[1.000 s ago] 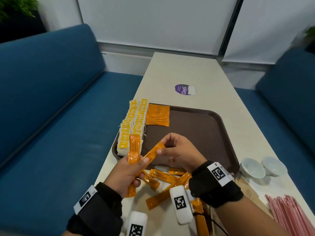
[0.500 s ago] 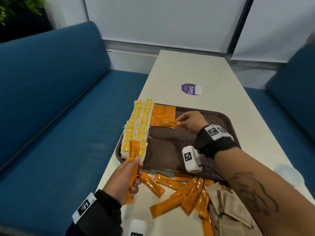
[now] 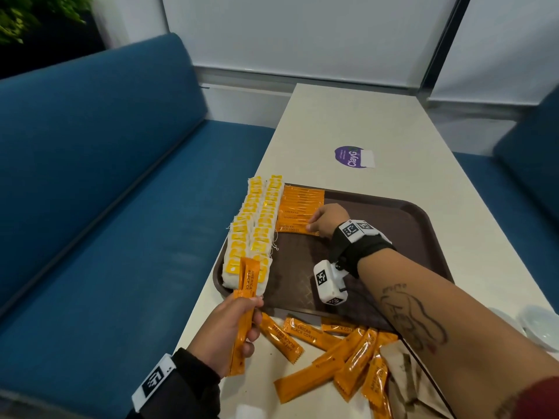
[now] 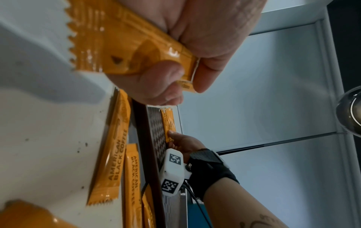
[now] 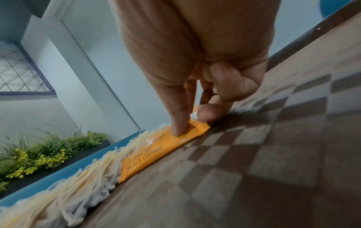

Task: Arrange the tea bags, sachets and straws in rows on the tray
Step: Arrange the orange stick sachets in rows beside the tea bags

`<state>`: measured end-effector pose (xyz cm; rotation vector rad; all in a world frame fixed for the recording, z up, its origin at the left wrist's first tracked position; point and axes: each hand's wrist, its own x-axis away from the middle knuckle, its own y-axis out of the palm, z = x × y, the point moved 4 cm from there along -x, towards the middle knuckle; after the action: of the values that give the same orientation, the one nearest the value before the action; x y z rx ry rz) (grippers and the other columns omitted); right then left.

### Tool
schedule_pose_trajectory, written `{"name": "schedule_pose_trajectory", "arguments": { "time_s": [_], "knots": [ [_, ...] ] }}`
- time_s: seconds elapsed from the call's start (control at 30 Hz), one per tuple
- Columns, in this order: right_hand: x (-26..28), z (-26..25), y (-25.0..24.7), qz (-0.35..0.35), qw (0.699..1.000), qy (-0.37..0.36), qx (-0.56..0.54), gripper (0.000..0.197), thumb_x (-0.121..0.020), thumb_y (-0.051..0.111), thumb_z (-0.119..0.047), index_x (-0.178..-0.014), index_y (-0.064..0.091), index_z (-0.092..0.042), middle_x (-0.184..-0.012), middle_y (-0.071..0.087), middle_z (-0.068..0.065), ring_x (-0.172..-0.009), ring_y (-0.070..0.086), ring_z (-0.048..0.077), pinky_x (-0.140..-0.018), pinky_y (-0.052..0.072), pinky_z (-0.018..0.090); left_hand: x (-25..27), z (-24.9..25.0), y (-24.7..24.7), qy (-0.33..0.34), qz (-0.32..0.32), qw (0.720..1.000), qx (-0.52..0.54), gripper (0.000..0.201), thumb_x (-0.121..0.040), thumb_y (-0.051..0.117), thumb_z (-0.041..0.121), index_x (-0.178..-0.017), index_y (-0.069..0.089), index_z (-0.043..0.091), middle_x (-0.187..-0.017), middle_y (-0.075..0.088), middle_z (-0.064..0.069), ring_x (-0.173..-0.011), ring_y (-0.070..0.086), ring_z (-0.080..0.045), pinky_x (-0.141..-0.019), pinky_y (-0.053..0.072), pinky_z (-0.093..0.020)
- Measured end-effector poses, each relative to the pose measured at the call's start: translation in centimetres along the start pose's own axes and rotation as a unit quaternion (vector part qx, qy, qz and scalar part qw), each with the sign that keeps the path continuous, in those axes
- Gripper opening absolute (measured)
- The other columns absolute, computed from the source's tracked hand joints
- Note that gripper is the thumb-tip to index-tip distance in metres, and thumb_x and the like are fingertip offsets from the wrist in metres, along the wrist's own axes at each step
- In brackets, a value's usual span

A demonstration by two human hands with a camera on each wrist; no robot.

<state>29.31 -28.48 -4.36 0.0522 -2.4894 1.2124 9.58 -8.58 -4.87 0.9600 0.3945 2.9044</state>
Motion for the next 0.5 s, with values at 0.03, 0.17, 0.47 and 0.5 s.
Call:
{"name": "schedule_pose_trajectory", "arguments": {
  "time_s": [0.03,0.17,0.47,0.5],
  "knots": [
    [-0.09,0.02,0.03,0.0,1.0,0.008,0.014,0.022,-0.081,0.073,-0.019,-0.07,0.054,-0.019,-0.108,0.066,0.008,-0.1,0.062,0.022,-0.096,0.049,0.036,-0.03,-0.09,-0.01,-0.001,0.0,1.0,-0.001,0.015,-0.093,0.048,0.02,-0.096,0.054,0.008,-0.061,0.052,-0.005,-0.046,0.043,-0.011,-0.037,0.033,-0.018],
    [-0.09,0.12,-0.06,-0.001,0.999,0.028,0.035,0.019,-0.081,0.073,-0.023,-0.08,0.056,-0.015,-0.112,0.066,0.011,-0.105,0.063,0.026,-0.097,0.048,0.039,-0.04,-0.29,-0.05,-0.006,-0.002,1.0,-0.004,0.014,-0.094,0.047,0.019,-0.098,0.054,0.008,-0.061,0.053,-0.004,-0.046,0.044,-0.011,-0.039,0.033,-0.019],
    [-0.46,-0.05,0.22,0.026,0.998,0.06,-0.002,0.052,-0.075,0.079,-0.025,-0.116,0.053,-0.007,-0.114,0.064,0.012,-0.104,0.064,0.027,-0.093,0.051,0.039,-0.06,-0.68,0.19,-0.011,-0.009,1.0,-0.003,0.015,-0.094,0.046,0.019,-0.1,0.055,0.008,-0.061,0.055,-0.005,-0.048,0.046,-0.013,-0.041,0.034,-0.02],
    [-0.38,0.07,0.12,0.045,0.996,0.071,-0.028,0.063,-0.071,0.082,-0.022,-0.122,0.048,-0.007,-0.116,0.062,0.013,-0.105,0.063,0.028,-0.091,0.052,0.04,-0.09,-0.73,0.15,-0.009,-0.009,1.0,-0.004,0.015,-0.094,0.046,0.019,-0.1,0.055,0.008,-0.062,0.055,-0.005,-0.049,0.046,-0.013,-0.042,0.035,-0.02]
  ]
}}
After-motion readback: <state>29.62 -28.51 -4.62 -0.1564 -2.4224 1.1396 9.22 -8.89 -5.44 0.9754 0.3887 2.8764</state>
